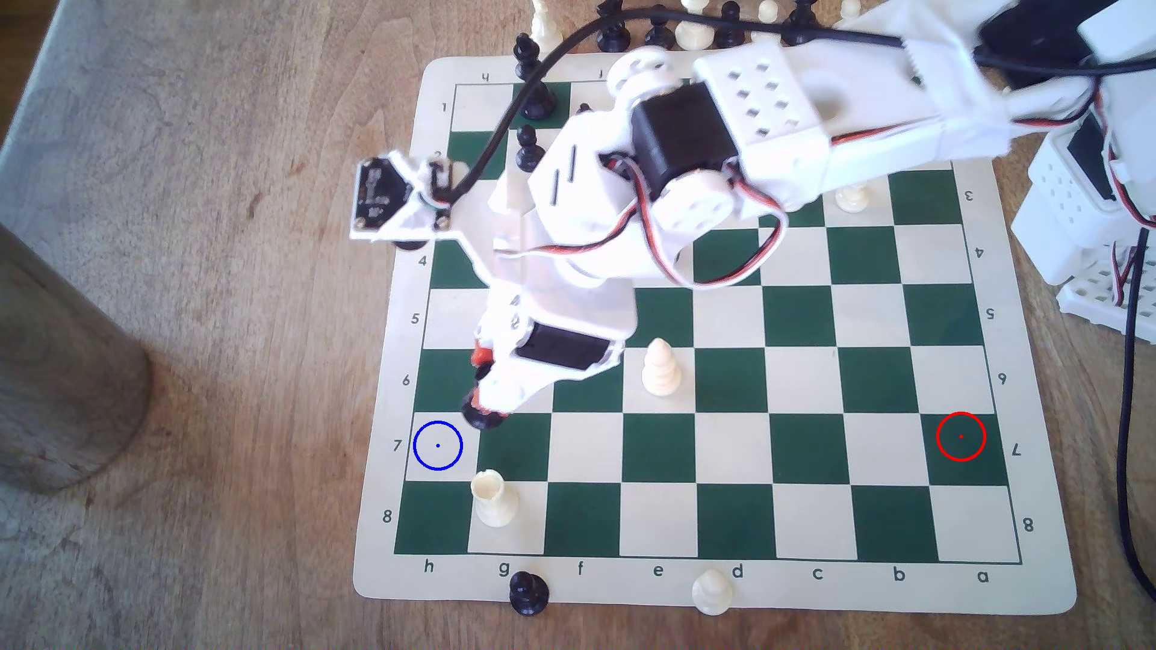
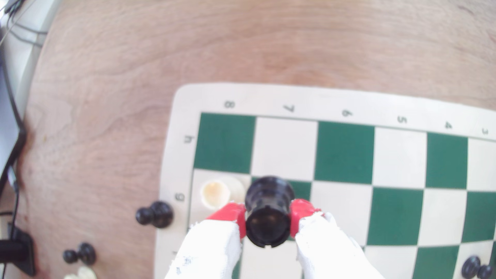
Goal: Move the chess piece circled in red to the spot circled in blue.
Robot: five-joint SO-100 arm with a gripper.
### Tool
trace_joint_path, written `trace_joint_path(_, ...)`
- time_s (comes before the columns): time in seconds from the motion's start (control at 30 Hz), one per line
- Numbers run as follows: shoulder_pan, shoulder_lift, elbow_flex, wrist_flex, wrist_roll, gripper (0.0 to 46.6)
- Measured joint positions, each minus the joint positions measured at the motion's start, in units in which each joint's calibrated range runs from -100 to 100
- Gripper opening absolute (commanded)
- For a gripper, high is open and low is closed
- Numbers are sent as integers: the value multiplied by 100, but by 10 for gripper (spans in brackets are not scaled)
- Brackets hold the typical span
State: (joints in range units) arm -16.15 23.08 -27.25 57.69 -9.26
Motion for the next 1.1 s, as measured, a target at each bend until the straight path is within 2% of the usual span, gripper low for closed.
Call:
trace_joint_path(0.23, 88, 947, -1039, 40, 59, 4)
trace_joint_path(0.53, 332, 1684, -1771, 40, 166, 4)
trace_joint_path(1.1, 236, 2003, -1789, -127, 166, 4)
